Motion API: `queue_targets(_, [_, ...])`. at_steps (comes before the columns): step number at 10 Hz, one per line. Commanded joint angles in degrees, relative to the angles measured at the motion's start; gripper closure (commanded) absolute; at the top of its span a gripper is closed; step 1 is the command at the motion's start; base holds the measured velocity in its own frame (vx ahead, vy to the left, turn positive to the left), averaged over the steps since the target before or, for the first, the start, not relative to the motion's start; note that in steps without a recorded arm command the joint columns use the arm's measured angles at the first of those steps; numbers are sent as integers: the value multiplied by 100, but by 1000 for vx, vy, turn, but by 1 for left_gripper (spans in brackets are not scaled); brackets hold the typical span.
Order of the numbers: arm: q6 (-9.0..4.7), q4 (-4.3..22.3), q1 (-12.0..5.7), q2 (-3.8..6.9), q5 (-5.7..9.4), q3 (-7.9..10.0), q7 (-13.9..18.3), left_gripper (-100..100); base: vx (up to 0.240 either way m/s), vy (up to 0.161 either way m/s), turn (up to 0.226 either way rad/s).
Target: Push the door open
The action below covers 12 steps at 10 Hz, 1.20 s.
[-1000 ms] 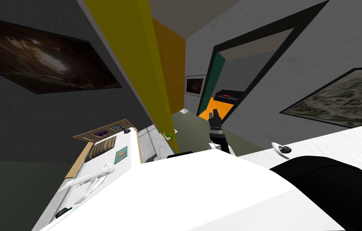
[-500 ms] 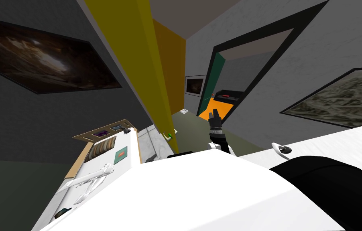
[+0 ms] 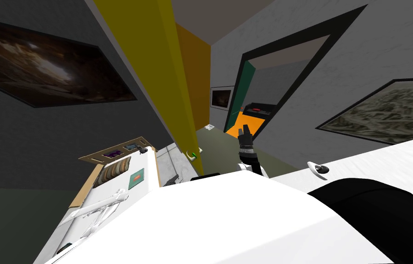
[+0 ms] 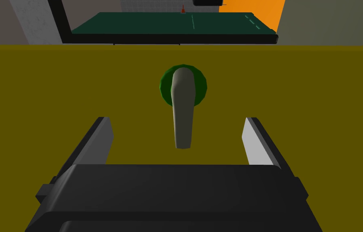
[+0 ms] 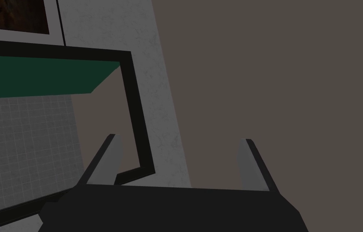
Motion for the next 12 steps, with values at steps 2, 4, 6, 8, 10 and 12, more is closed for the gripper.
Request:
queue_targets(2, [0, 0, 0, 0, 1, 1, 0, -100, 4, -4, -4])
queue_targets(4, [0, 0, 0, 0, 1, 1, 0, -100, -1, 2, -4])
queue_targets(6, [0, 0, 0, 0, 1, 1, 0, -100, -5, 11, -16])
queue_targets(8, [80, 34, -27, -26, 73, 97, 57, -100, 7, 16, -87])
queue_targets(10, [80, 34, -27, -26, 73, 97, 57, -100, 4, -9, 16])
queue_targets(12, [80, 34, -27, -26, 73, 97, 57, -100, -3, 7, -16])
